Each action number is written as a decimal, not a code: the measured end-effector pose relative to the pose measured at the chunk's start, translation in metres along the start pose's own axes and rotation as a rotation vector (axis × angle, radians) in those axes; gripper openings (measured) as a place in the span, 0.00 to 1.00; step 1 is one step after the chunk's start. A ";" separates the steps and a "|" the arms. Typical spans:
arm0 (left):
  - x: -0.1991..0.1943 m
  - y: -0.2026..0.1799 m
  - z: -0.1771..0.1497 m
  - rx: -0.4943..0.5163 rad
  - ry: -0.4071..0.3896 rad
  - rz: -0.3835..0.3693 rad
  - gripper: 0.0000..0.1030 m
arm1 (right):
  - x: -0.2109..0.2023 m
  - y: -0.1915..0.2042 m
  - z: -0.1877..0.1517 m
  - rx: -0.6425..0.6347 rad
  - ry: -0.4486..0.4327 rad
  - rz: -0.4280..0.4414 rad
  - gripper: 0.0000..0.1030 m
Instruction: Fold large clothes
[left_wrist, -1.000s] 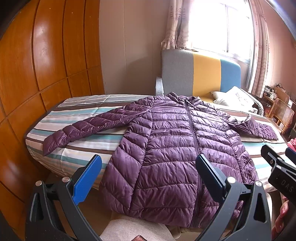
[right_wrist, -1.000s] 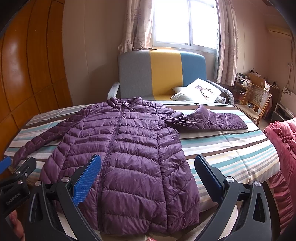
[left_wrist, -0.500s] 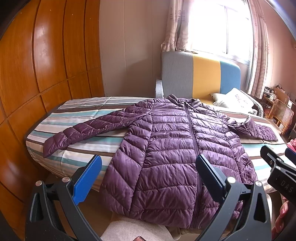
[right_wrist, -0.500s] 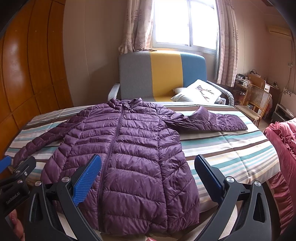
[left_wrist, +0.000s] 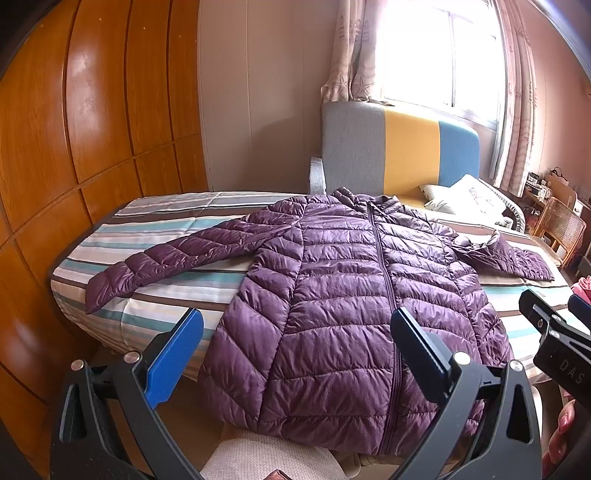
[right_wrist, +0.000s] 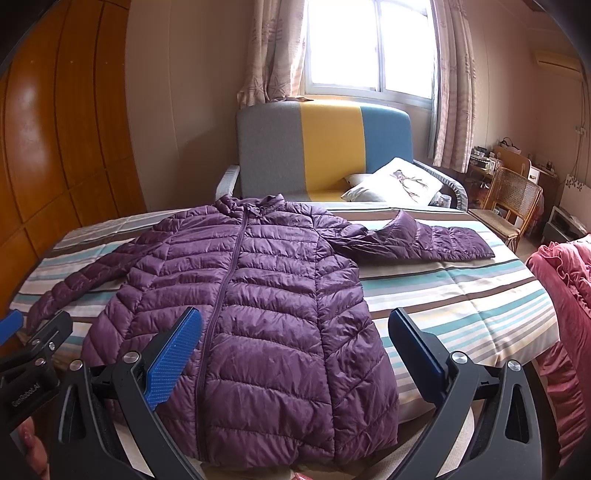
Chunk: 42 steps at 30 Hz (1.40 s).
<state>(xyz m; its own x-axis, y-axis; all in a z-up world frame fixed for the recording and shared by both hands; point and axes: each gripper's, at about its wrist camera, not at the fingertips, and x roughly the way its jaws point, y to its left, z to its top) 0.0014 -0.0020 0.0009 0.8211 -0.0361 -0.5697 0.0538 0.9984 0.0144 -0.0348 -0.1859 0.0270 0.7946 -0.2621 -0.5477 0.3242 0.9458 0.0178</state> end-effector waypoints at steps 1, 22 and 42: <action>0.000 0.000 0.000 0.001 -0.001 0.000 0.98 | 0.000 0.000 0.000 0.001 0.000 0.003 0.97; 0.008 0.000 -0.002 0.006 0.020 0.004 0.98 | 0.006 -0.004 -0.002 0.011 0.019 0.005 0.97; 0.091 -0.015 0.011 0.057 0.059 0.055 0.98 | 0.087 -0.078 0.008 0.121 0.107 -0.104 0.97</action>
<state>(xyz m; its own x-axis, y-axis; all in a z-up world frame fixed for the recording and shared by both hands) 0.0811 -0.0209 -0.0423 0.7886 0.0230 -0.6144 0.0429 0.9948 0.0924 0.0126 -0.2842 -0.0156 0.6965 -0.3296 -0.6374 0.4664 0.8830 0.0530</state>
